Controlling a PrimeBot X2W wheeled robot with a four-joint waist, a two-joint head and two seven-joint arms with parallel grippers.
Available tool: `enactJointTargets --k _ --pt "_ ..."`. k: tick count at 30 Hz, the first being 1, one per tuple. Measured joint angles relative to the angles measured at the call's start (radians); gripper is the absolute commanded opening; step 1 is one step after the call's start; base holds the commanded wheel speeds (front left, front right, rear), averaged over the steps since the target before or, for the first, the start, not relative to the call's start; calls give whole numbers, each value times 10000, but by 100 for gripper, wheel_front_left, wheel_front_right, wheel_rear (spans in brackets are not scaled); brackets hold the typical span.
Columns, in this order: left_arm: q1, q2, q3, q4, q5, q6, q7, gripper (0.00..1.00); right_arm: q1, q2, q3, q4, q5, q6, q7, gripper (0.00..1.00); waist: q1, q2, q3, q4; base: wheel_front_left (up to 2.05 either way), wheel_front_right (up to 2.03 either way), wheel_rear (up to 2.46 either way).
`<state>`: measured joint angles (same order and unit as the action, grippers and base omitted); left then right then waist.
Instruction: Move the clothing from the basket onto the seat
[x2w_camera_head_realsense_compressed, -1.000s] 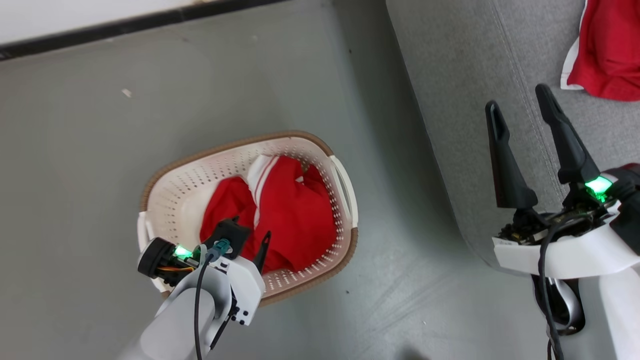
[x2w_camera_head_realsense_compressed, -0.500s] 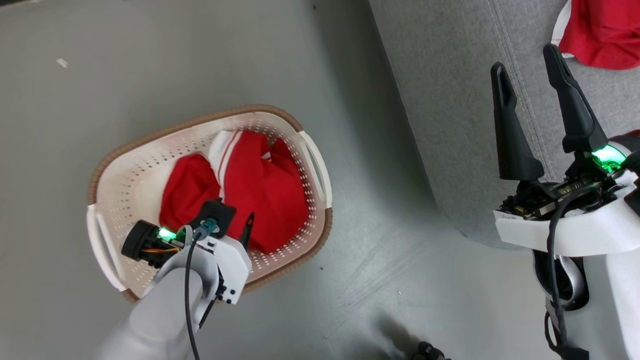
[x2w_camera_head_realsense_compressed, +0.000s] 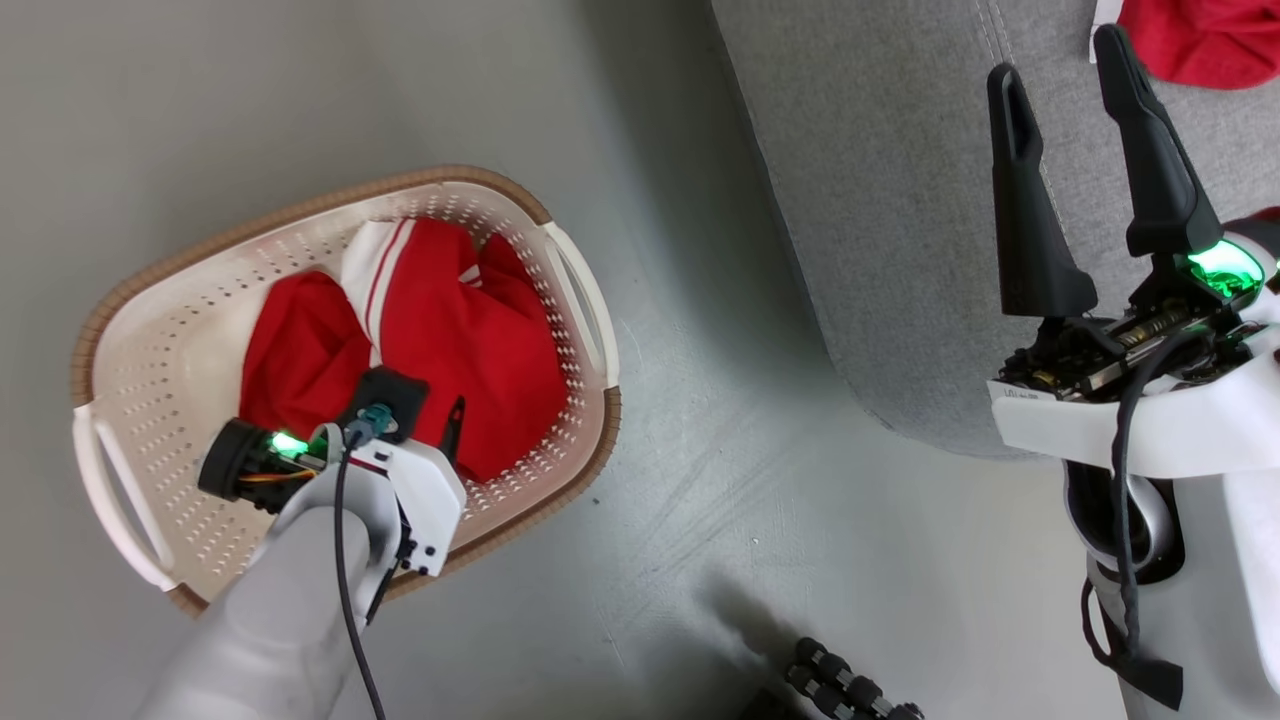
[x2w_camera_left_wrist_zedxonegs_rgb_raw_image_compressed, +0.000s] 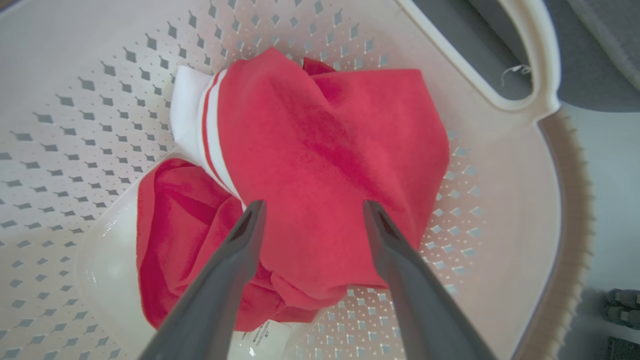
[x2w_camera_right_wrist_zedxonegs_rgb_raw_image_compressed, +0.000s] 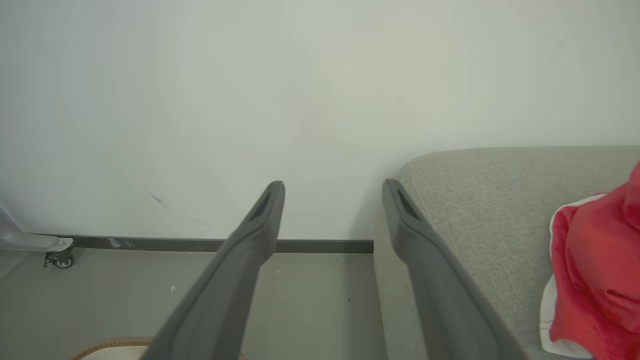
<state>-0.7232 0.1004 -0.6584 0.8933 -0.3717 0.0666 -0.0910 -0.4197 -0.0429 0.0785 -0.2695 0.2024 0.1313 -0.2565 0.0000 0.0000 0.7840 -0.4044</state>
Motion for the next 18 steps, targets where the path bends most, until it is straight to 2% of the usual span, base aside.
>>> enactJointTargets --k 13,18 --pt "-340 134 587 539 -520 -77 17 100 -451 2 98 125 330 0 0 100 0 0 574 -412 0 0 0" --pt "-508 313 909 786 -732 105 17 100 -656 2 113 146 359 0 0 100 0 0 737 -526 0 0 0"
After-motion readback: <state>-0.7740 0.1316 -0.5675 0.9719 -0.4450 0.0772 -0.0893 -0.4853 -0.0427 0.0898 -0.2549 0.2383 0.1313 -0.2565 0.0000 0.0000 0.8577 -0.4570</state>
